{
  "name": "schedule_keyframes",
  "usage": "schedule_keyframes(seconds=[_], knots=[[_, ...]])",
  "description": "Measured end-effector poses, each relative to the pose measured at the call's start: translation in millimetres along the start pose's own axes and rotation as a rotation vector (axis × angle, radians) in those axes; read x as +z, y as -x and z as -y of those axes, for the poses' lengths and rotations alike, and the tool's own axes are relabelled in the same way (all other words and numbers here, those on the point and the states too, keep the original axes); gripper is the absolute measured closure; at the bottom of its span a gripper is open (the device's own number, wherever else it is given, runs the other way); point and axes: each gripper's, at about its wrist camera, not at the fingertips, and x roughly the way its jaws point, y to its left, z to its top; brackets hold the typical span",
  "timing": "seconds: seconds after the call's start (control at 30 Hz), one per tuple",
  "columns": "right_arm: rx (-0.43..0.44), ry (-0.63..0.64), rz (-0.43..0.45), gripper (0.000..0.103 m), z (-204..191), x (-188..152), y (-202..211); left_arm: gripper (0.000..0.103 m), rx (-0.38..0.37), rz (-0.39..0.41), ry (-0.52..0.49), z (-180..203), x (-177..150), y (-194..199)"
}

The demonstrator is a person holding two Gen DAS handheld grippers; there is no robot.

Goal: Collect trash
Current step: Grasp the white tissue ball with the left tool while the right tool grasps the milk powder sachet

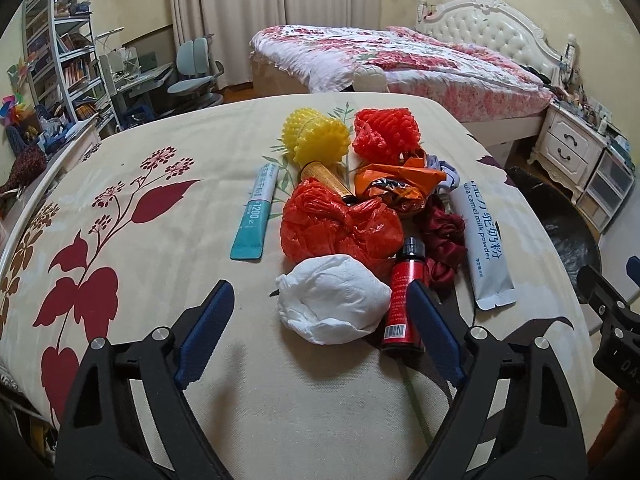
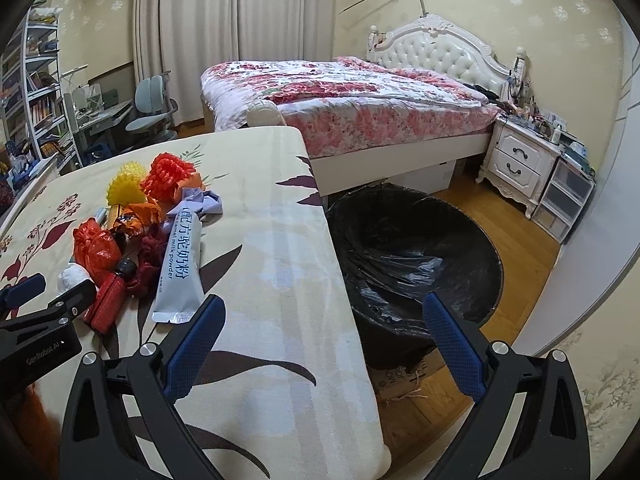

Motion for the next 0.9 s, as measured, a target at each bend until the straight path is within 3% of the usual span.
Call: schedule_keyframes(seconds=[0.57,0.73,0.9], knots=[[0.023,0.023,-0.020,0.007,-10,-4,-7,0.022,-0.024,-0.019,-0.009,-4,6,-13],[0.026,0.028,-0.024,0.007,-12,-5,-8,0.048,-0.083,-0.047,0.000,-7,3,-19],[0.031,0.034,-0.025,0.007,-15,-5,-8,0.055,-0.074,-0.024,-0.020,-6,0,-14]])
